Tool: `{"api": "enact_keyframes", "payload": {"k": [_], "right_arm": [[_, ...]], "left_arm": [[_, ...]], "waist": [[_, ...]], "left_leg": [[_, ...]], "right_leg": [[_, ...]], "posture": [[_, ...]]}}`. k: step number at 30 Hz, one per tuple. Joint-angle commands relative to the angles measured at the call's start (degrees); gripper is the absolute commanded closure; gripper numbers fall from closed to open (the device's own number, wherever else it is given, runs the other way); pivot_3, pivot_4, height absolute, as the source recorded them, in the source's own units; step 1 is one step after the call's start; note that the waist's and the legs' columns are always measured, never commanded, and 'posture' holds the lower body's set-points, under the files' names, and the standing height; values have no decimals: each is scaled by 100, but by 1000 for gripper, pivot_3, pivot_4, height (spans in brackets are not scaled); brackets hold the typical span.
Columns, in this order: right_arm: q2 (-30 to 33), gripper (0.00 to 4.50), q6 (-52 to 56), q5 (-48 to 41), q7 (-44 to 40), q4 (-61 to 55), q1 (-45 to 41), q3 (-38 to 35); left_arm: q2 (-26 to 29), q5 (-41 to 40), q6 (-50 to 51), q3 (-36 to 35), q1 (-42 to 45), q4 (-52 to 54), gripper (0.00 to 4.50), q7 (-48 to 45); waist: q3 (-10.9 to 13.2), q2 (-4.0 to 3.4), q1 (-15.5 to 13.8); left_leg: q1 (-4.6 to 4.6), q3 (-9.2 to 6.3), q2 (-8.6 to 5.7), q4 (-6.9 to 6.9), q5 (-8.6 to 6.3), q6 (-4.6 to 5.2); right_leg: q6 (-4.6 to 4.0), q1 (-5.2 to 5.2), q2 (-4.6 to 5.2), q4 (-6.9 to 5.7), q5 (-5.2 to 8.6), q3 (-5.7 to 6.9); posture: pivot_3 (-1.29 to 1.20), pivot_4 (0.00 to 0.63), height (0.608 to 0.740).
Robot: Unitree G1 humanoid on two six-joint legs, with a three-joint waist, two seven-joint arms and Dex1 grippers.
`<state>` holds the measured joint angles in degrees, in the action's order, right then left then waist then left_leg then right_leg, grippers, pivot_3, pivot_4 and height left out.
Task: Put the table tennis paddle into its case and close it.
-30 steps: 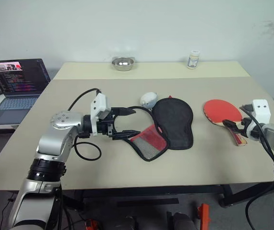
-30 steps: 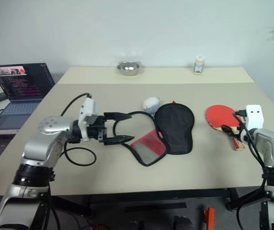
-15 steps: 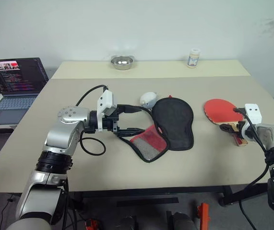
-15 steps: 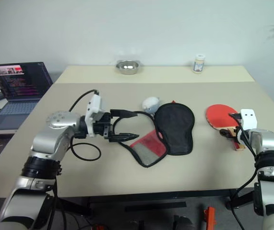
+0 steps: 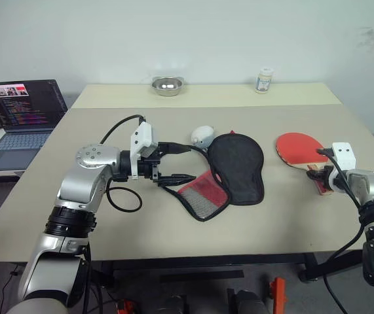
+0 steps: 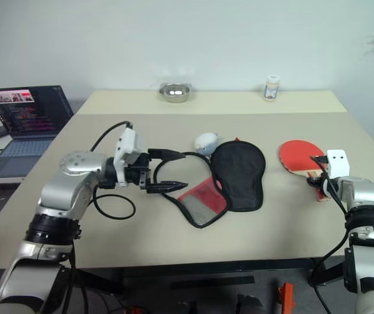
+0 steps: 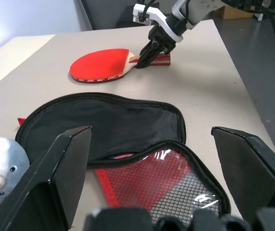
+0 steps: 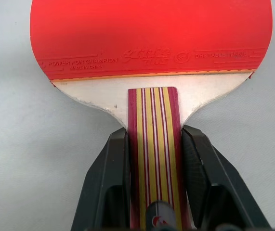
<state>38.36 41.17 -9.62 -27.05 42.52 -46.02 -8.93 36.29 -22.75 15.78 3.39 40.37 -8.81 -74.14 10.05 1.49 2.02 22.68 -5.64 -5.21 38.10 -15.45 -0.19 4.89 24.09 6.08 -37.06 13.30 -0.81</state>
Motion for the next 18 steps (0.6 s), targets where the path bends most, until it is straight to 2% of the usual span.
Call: {"api": "enact_keyframes", "payload": {"k": [1, 5, 9, 13, 18], "right_arm": [[-56, 3415, 258, -219, 314, -938, -59, -377], [-513, 3415, 1363, -684, 766, -2960, 101, -734], [-1506, 3415, 2403, -1012, 1468, -4757, 422, -856], [-2621, 3416, 2956, -1030, 2198, -5723, 690, -925], [-3639, 3416, 2969, -898, 2795, -6057, 984, -745]], "left_arm": [[193, -205, -12, -315, -103, 161, 166, -113], [473, -323, 98, -497, -472, 289, 166, -205], [553, -335, 176, -597, -649, 381, 166, -85], [559, -356, 244, -612, -683, 491, 166, 1], [546, -353, 342, -584, -660, 590, 166, 76]], "waist": [[2, -4, 13], [13, -27, 83], [11, -26, 74], [11, -26, -2], [12, -27, -36]], "left_leg": [[2, 1, 0, 0, 0, 0], [14, 5, 3, -7, 0, -1], [21, 0, 6, -7, 0, -2], [20, -7, 1, -3, 0, -1], [22, -9, -3, -3, 0, -2]], "right_leg": [[0, 3, 0, -1, 0, -2], [-1, 28, 0, -8, 1, -9], [-2, 32, -1, -3, 1, -4], [-2, 27, 2, -3, 1, -1], [-2, 30, 3, -6, 1, 0]], "posture": [[0, 150, 740], [0, 150, 740], [0, 150, 740], [0, 150, 740], [0, 150, 740]]}}
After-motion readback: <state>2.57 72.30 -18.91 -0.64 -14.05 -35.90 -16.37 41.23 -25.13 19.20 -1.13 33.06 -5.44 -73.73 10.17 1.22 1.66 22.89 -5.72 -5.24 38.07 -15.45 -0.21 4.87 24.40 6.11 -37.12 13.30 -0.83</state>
